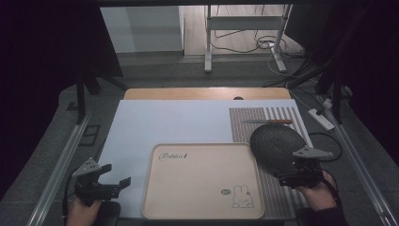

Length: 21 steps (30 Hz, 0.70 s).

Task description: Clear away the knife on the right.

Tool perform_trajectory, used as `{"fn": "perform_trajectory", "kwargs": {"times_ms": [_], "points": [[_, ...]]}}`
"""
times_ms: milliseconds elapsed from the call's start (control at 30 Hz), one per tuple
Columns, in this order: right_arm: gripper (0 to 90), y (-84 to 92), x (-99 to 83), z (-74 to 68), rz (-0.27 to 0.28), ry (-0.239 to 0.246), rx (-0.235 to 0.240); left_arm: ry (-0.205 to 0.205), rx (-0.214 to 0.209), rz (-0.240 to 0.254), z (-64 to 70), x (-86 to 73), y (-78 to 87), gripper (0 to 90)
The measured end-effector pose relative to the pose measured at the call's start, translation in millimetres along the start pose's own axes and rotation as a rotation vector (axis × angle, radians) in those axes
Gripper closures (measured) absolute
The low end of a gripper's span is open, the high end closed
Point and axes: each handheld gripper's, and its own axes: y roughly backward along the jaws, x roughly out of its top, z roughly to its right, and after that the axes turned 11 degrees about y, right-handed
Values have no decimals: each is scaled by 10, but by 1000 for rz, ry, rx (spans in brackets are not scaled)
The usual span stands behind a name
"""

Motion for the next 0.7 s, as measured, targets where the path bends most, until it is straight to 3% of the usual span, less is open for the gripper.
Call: {"fn": "perform_trajectory", "kwargs": {"times_ms": [700], "points": [[0, -209, 169, 33, -25, 46, 38, 10, 7, -8, -5, 5, -8, 18]]}}
